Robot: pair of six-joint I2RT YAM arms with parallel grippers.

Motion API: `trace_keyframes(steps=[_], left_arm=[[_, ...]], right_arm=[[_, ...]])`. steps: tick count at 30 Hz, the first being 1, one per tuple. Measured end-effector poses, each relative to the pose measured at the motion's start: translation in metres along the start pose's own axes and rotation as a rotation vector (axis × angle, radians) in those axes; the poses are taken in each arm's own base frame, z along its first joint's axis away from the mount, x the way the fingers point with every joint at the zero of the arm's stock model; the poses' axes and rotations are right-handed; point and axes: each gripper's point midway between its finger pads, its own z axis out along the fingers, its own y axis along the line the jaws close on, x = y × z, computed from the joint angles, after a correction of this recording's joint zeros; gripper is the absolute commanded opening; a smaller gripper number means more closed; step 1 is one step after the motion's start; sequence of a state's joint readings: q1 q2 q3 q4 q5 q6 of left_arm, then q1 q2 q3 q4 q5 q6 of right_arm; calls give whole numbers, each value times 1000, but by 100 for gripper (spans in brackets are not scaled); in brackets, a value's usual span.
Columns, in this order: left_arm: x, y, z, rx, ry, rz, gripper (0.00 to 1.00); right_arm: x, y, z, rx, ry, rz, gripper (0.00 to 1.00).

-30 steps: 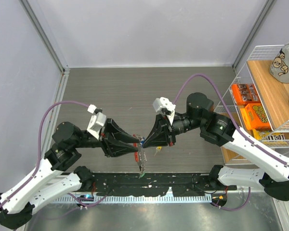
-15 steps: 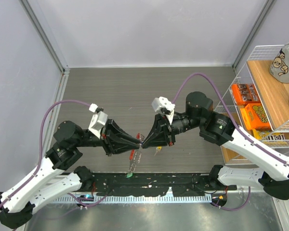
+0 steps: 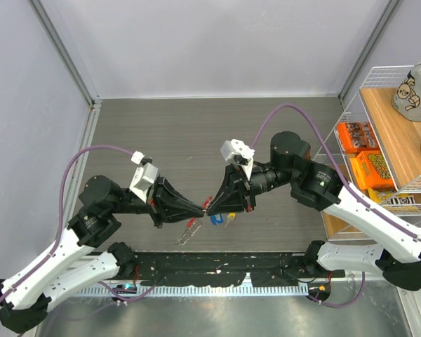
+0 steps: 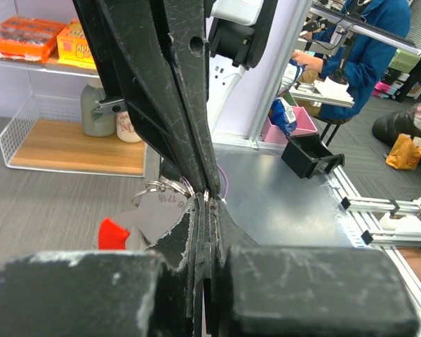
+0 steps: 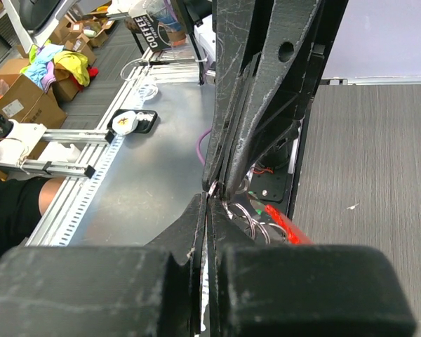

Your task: Put the keys on the keyring

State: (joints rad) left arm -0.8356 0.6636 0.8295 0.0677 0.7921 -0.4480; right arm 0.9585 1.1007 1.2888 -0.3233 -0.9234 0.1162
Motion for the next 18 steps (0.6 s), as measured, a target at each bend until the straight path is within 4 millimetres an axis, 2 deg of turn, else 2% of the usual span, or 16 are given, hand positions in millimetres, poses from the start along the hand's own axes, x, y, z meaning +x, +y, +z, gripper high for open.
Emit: trace_keyframes(steps=[7, 9, 12, 14, 18], left_arm=[[-2, -5, -1, 27, -17, 26, 0], [-3, -6, -2, 30, -24, 33, 0], [-3, -7, -3, 27, -29, 37, 0], [-3, -6, -3, 22, -32, 30, 0], [-1, -5, -2, 21, -40, 9, 0]], right_arm=[[-4, 0, 0, 1, -2, 13, 6], [-4, 0, 1, 1, -2, 15, 12], [-5, 0, 1, 0, -3, 20, 32], [-6, 2, 1, -5, -7, 15, 40], [-14, 5, -3, 12, -36, -23, 46]])
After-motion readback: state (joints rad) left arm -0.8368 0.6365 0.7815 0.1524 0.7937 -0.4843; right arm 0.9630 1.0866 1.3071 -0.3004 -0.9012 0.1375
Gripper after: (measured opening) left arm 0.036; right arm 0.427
